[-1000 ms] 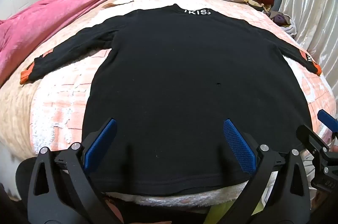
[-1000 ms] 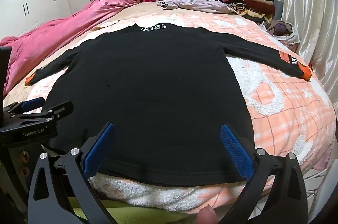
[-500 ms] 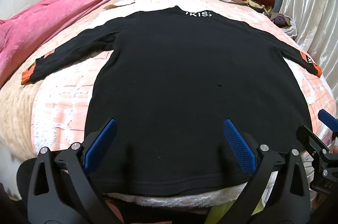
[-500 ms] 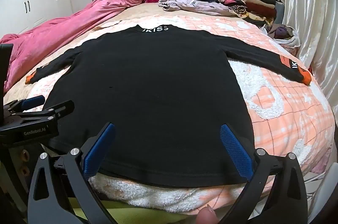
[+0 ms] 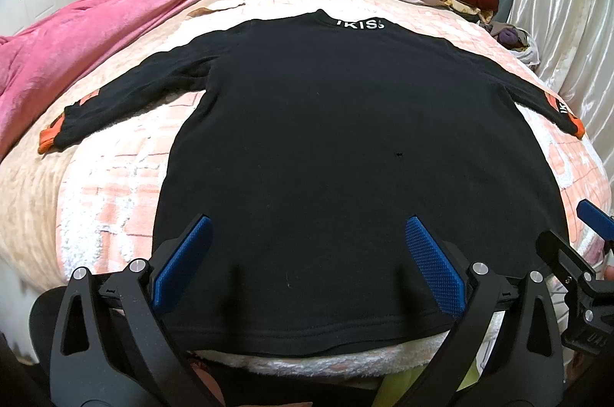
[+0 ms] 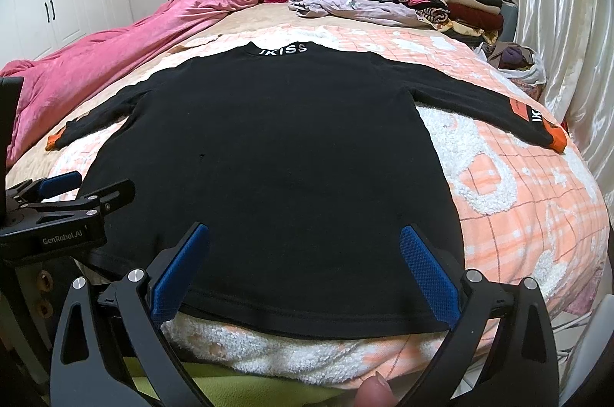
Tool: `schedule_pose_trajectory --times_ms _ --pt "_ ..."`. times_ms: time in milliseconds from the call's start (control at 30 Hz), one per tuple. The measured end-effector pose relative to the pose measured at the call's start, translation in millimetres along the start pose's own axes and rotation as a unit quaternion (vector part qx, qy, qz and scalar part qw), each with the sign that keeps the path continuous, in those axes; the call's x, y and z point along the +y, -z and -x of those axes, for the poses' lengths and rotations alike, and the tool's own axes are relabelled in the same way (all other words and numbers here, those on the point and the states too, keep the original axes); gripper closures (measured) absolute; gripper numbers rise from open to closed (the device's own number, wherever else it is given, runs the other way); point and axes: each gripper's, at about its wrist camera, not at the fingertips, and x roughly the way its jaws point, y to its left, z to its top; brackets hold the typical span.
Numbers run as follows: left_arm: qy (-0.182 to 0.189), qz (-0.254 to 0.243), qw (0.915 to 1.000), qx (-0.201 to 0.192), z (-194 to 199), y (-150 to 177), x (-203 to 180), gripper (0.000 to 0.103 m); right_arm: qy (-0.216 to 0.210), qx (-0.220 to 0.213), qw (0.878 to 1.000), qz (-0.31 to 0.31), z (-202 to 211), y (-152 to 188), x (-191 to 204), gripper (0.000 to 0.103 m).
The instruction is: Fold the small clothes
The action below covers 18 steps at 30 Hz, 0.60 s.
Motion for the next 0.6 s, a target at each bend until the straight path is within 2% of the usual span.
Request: schedule_pose_trajectory --times_ms 600 --pt "0.000 0.000 1.0000 0.000 -0.8 0.7 0.3 0.008 -0.001 0.000 1.000 -0.001 -0.8 1.0 -1.8 0.004"
